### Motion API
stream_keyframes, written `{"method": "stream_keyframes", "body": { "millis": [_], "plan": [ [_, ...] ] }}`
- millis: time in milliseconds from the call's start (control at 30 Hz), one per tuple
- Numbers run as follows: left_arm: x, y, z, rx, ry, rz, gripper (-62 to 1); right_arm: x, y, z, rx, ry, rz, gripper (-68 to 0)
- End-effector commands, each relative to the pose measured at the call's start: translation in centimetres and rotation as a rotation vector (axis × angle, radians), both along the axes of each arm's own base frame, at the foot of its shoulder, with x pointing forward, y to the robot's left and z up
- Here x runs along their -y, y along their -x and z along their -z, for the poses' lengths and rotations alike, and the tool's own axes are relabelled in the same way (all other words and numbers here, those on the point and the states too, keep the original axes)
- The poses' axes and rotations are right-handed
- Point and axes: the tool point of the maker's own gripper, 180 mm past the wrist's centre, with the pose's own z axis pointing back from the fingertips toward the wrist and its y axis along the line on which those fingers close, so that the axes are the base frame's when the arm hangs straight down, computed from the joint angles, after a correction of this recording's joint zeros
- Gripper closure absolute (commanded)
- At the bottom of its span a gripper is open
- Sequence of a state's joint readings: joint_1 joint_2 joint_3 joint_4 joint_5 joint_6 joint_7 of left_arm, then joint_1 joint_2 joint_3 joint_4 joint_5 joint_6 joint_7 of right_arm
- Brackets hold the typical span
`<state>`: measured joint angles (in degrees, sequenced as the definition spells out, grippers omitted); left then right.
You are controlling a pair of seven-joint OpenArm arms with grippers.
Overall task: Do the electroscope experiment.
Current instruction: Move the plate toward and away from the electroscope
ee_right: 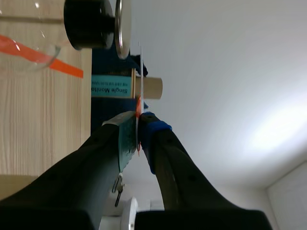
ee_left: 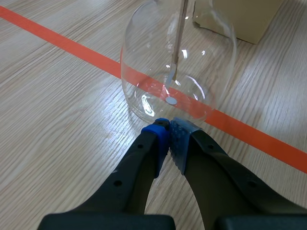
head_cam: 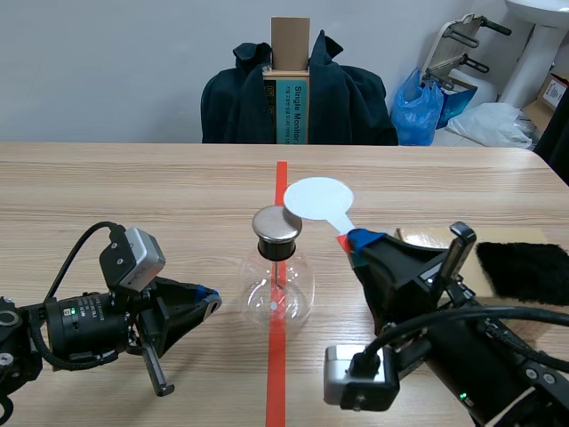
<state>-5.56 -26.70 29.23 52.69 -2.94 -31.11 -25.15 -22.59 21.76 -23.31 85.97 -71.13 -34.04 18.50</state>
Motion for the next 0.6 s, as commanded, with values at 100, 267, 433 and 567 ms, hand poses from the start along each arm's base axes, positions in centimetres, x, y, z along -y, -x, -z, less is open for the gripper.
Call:
{"method": "stream_keyframes", "body": {
  "millis": [100, 267, 433, 567],
  "plan": [
    [0.3, -0.4, -0.9, 0.023, 0.025, -0.003, -2.7, 1.8, -1.4, -0.9, 0.032, -0.007, 0.101, -0.8],
    [0.3, -0.4, -0.9, 0.023, 0.025, -0.003, -2.7, 3.0, -2.0, -0.9, 0.033, -0.010, 0.175, -0.8],
    [0.3, -0.4, -0.9, 0.023, 0.025, -0.003, -2.7, 3.7, -2.3, -1.0, 0.034, -0.012, 0.216, -0.8],
    [0.3, -0.4, -0.9, 0.023, 0.025, -0.003, -2.7, 3.7, -2.3, -1.0, 0.034, -0.012, 0.215, -0.8]
  ]
}}
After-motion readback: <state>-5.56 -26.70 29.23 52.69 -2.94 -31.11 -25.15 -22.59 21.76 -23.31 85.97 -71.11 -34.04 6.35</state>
